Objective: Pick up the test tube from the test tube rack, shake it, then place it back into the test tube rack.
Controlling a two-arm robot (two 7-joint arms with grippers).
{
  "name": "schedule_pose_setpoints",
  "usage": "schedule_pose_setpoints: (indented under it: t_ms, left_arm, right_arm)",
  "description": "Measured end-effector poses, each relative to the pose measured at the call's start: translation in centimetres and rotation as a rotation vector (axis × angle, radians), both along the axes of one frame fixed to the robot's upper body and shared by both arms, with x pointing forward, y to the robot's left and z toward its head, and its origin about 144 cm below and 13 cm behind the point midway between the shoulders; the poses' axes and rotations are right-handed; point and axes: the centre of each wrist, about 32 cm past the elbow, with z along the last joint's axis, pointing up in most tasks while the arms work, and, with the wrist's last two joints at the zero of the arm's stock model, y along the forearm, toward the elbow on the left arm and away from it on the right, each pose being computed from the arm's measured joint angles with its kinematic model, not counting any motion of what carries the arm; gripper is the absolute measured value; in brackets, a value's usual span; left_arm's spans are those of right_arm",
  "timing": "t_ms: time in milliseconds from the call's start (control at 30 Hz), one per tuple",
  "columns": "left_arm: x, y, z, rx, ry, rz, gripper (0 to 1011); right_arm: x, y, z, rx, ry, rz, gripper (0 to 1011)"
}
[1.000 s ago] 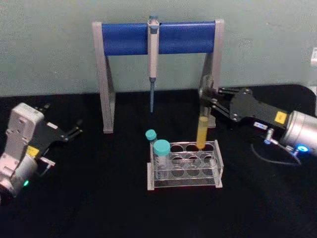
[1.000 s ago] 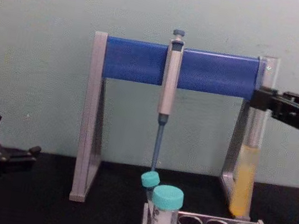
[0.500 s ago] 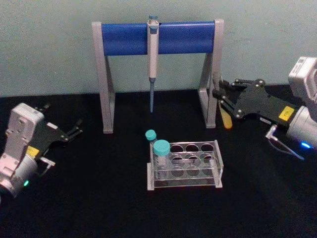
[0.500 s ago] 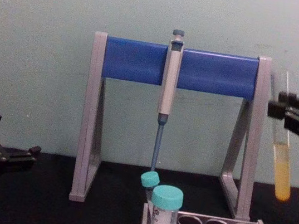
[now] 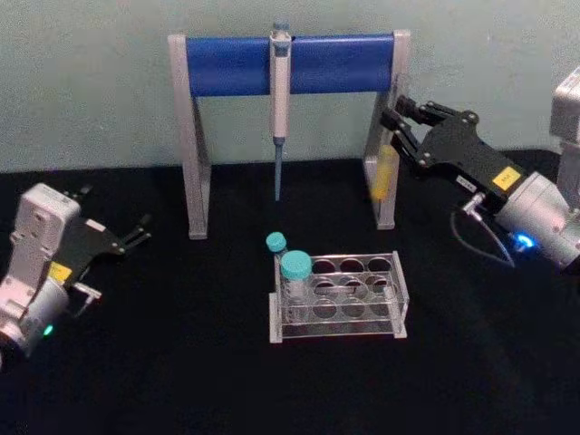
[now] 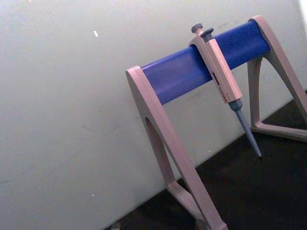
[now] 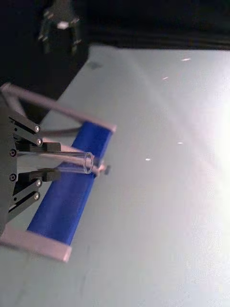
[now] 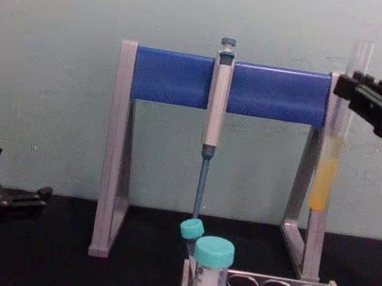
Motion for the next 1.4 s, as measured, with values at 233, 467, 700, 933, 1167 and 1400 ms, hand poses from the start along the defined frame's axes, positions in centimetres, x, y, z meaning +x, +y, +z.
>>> schedule_pose_setpoints:
  t_ms: [233, 467, 700, 933, 1167, 1400]
  left_arm:
    - [0.0, 0.0, 0.0, 0.0, 0.0, 0.0, 1001]
    - [0.0, 0.0, 0.0, 0.0, 0.0, 0.0, 1001]
    - [0.0, 0.0, 0.0, 0.0, 0.0, 0.0, 1001]
    - [0.0, 0.0, 0.0, 0.0, 0.0, 0.0, 1002]
    - [0.0, 0.0, 0.0, 0.0, 0.0, 0.0, 1001]
    - [0.0, 0.0, 0.0, 0.0, 0.0, 0.0, 1001]
  right_arm:
    - [0.6, 0.4, -0.6, 0.127, 0.078, 0.128, 228]
    - [0.7, -0.6, -0.9, 0.157, 0.165, 0.305, 228]
    - [-0.3, -3.0, -0.7, 0.115, 0.236, 0.372, 228]
    - [-1.8, -4.8, 0.3, -0.028, 0.223, 0.28, 229]
    - [-2.3, -4.5, 1.0, -0.149, 0.123, 0.132, 228]
    - [-1.5, -2.8, 1.1, -0.161, 0.043, 0.037, 228]
